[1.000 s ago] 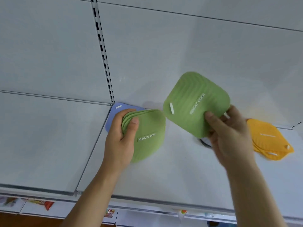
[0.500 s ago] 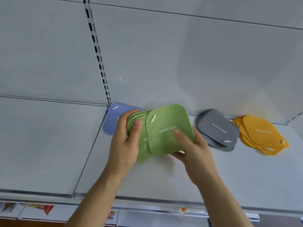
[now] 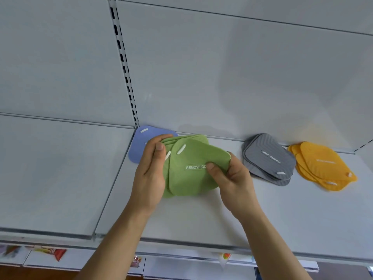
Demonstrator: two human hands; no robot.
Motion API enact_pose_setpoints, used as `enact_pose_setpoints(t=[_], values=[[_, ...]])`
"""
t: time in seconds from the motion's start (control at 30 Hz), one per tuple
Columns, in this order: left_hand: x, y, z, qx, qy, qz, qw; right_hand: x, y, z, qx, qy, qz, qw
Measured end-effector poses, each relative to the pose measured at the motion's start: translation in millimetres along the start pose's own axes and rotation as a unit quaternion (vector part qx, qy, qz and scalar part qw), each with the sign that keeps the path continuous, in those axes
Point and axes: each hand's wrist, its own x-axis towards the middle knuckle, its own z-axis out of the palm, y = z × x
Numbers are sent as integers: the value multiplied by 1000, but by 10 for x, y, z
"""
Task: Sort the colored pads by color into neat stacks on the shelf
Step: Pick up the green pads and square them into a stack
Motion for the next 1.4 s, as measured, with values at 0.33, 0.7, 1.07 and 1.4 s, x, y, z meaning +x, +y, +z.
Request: enact_pose_setpoints(t=[0.33, 0.7, 1.07, 1.4], values=[[-65, 60, -5, 52, -10, 19, 998, 0, 4, 200, -68, 13, -15, 997], [-125, 35, -41, 94, -69, 58, 992, 14, 9, 81, 8, -9, 6, 1000], [-278, -120, 166, 29, -84, 47, 995, -356, -10, 81, -1, 87, -10, 996], [-237, -173, 235, 16, -70, 10, 997, -336, -78, 60, -4, 110, 2, 994]])
